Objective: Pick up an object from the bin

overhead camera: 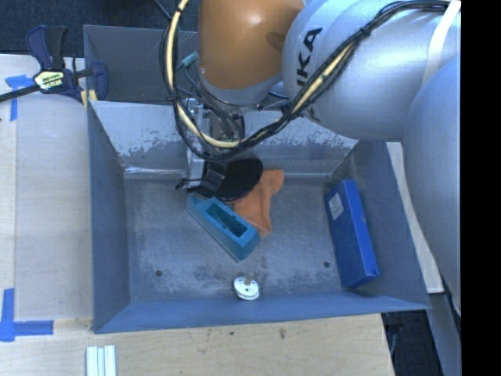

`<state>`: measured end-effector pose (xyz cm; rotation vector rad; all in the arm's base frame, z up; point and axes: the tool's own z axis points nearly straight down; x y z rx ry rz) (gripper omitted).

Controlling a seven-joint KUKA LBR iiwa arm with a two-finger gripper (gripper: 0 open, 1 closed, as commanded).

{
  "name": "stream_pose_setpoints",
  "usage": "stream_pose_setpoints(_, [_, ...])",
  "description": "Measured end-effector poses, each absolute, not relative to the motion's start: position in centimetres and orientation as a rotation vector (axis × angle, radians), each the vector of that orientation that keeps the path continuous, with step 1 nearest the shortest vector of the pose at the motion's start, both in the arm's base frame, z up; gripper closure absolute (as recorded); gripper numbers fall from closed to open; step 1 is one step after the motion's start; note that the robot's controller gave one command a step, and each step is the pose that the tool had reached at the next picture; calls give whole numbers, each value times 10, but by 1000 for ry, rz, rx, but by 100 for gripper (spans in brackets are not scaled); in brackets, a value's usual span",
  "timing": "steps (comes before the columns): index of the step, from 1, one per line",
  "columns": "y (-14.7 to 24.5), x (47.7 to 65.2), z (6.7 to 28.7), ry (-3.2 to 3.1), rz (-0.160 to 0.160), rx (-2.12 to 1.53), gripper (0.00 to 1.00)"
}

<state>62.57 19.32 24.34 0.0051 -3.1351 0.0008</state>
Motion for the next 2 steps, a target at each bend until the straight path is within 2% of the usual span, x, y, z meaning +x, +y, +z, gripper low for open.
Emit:
stream_pose_setpoints(1, [192, 627, 249, -3144, -2, -1, 0])
stream_pose_setpoints(2, [158, 621, 177, -3147, -3, -38, 0])
